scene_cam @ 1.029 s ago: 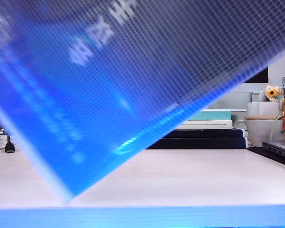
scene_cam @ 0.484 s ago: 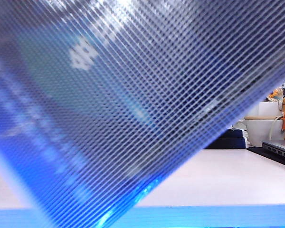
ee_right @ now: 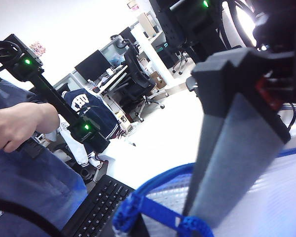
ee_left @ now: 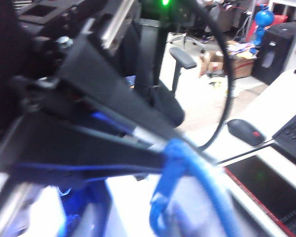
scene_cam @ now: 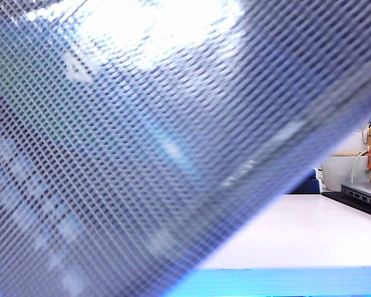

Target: Pick up the transparent plastic file bag with a blue zipper and open its zipper.

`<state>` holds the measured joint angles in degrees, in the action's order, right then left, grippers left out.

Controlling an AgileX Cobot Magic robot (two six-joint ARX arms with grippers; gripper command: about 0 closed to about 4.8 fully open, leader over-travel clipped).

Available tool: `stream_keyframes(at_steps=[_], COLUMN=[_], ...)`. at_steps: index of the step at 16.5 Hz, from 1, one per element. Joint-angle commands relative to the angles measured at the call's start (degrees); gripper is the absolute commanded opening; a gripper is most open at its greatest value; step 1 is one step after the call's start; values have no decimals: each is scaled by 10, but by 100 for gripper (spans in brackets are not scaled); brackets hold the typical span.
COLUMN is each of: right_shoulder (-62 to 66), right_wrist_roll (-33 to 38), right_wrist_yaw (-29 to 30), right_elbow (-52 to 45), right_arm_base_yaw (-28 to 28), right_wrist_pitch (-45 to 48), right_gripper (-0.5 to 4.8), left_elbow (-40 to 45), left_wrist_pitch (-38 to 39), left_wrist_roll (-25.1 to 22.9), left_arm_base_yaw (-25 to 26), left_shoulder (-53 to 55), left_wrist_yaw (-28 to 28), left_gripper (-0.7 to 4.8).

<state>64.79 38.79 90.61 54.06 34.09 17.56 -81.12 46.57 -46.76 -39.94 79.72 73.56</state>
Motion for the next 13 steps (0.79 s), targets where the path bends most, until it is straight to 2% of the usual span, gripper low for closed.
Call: stream_keyframes(at_steps=[1, 4, 9, 13], right_shoulder=[-2, -2, -2, -2], right_wrist_roll=[0, 0, -3, -22], right_wrist_yaw=[0, -1, -2, -3], right_elbow=[3, 3, 2, -7], right_arm_base_yaw=[-21, -37, -37, -53], right_wrist_pitch=[11, 11, 5, 3], right_gripper=[-6, -6, -6, -6], left_elbow=[-2, -2, -3, -3], left_wrist_pitch=[23, 23, 14, 50], left_wrist_roll=[-2, -19, -15, -10], left_arm_base_yaw=[0, 2, 5, 44], left_shoulder=[-6, -24, -50, -82], left_wrist_yaw=[75, 76, -37, -46], left_gripper=[-7, -7, -7, -7])
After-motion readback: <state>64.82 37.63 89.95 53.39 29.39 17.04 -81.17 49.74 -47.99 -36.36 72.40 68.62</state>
